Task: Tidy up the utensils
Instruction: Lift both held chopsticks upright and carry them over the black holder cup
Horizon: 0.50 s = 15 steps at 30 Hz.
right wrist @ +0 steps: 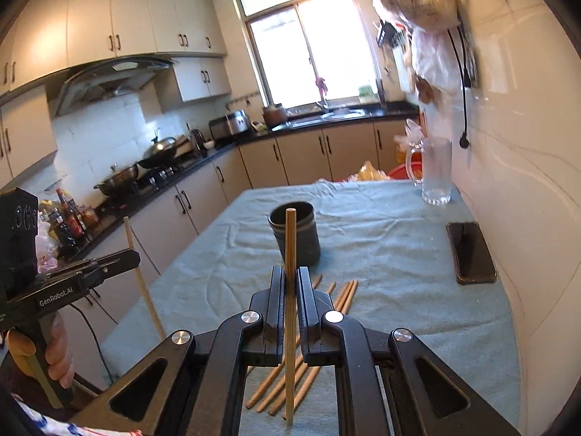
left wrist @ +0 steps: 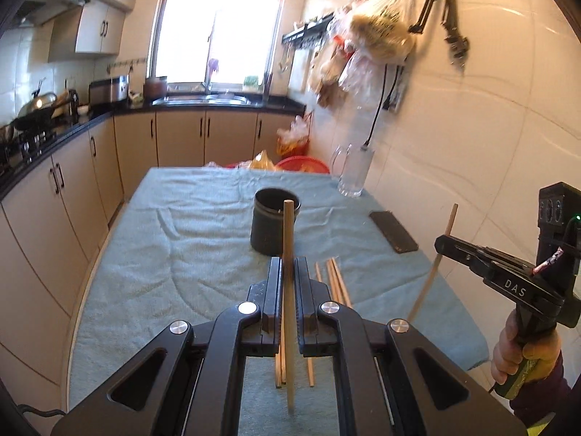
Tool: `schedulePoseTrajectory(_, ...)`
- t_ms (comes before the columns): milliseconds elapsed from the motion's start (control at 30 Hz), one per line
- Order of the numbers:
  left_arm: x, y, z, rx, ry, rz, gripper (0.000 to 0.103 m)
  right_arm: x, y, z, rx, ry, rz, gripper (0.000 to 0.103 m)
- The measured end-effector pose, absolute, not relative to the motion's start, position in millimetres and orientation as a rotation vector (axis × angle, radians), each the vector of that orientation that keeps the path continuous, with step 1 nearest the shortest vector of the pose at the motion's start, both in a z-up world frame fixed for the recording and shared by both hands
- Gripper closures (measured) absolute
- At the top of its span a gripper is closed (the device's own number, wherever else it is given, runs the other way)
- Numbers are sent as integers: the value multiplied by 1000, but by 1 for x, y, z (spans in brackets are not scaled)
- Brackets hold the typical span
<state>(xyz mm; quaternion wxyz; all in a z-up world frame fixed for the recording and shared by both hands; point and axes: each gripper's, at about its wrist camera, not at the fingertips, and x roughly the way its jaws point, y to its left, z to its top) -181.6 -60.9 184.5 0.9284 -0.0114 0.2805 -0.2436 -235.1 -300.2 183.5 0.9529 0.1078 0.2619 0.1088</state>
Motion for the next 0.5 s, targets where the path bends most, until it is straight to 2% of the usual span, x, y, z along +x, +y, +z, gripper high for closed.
schedulePoseTrajectory(500, -144, -76, 222, -35, 521, -517, 97, -205, -299, 224, 199, 455, 256, 96)
